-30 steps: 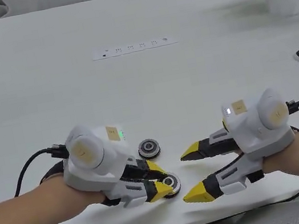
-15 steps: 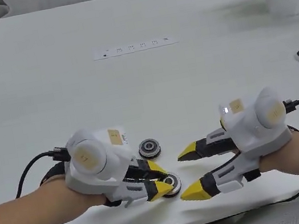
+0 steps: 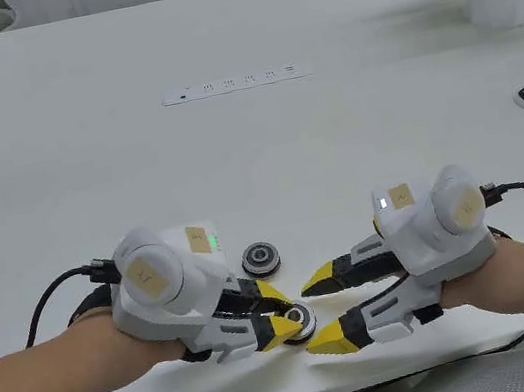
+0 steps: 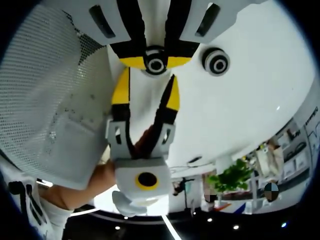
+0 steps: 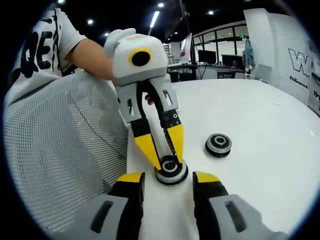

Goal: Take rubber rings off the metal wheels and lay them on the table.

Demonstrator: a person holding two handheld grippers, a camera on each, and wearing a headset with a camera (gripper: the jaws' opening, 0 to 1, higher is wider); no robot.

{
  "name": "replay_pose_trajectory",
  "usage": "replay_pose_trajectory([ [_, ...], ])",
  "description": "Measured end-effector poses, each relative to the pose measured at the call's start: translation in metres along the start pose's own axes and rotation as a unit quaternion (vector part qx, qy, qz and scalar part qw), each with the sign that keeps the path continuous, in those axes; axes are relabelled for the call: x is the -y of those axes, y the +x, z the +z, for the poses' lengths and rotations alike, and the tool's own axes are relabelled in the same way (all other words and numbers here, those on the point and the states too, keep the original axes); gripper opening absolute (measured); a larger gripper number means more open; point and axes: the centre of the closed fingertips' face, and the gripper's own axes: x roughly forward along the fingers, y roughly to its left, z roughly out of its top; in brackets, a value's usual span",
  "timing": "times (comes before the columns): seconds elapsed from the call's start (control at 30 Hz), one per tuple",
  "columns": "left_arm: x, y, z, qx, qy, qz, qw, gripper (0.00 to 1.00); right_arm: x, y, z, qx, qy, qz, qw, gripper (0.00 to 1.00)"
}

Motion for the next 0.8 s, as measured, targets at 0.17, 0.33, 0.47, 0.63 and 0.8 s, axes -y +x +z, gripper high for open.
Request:
replay_pose_trajectory([
  [0.17, 0.0007, -0.0003, -0.0001, 0.001, 0.001, 0.001, 1.0000, 0.14, -0.0008, 0.0036, -0.0014, -0.002, 0.004, 0.004, 1.0000, 0.34],
  [0.33, 0.0003, -0.0004, 0.0001, 0.001, 0.000, 0.002, 1.0000, 0.14, 0.0005, 0.0043, -0.0020, 0.003, 0.015, 0.003, 0.9999, 0.32],
  [0.47, 0.0006, -0.0007, 0.0001, 0.002, 0.000, 0.002, 1.0000, 0.14, 0.0021, 0.0048, -0.0030, 0.003, 0.019, 0.001, 0.9998, 0.31],
  [0.63, 0.0007, -0.0010, 0.0000, 0.003, -0.001, 0.003, 1.0000, 0.14, 0.0022, 0.0065, -0.0029, 0.006, 0.026, 0.001, 0.9996, 0.29],
  [0.8, 0.0006, -0.0012, 0.0000, 0.003, -0.001, 0.004, 1.0000, 0.14, 0.0024, 0.0059, -0.0031, 0.009, 0.032, 0.001, 0.9995, 0.27],
])
